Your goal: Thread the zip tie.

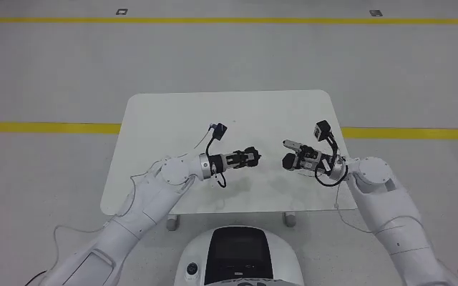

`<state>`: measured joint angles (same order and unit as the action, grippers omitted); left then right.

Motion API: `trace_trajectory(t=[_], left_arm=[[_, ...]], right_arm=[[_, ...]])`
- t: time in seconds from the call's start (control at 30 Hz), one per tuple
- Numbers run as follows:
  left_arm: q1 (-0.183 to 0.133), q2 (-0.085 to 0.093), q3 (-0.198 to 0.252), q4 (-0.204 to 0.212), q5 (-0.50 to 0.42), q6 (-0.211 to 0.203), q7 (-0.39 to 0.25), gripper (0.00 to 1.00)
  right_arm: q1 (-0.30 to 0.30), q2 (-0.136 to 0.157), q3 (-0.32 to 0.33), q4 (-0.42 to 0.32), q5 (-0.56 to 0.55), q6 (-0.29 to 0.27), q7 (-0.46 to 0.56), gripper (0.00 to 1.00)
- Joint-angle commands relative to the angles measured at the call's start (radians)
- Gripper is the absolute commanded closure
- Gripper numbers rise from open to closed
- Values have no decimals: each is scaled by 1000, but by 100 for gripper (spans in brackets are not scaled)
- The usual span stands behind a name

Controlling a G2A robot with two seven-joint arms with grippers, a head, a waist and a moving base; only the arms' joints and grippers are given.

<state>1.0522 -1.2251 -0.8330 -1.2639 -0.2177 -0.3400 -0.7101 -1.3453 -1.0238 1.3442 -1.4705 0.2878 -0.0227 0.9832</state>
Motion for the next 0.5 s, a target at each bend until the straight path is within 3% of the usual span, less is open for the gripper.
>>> trace_trajectory(t=[0.0, 0.07, 0.17, 0.47], left_arm=[[0, 0, 0, 0, 0, 0, 0, 100], [0, 0, 0, 0, 0, 0, 0, 100], [0, 0, 0, 0, 0, 0, 0, 100], [0, 0, 0, 0, 0, 0, 0, 100]], right_arm=[[-61, 18, 51, -137, -156, 95, -28, 0], [-119, 34, 90, -253, -274, 170, -10, 0], [-184, 51, 124, -360, -401, 236, 19, 0], [-184, 51, 124, -360, -401, 236, 19, 0]])
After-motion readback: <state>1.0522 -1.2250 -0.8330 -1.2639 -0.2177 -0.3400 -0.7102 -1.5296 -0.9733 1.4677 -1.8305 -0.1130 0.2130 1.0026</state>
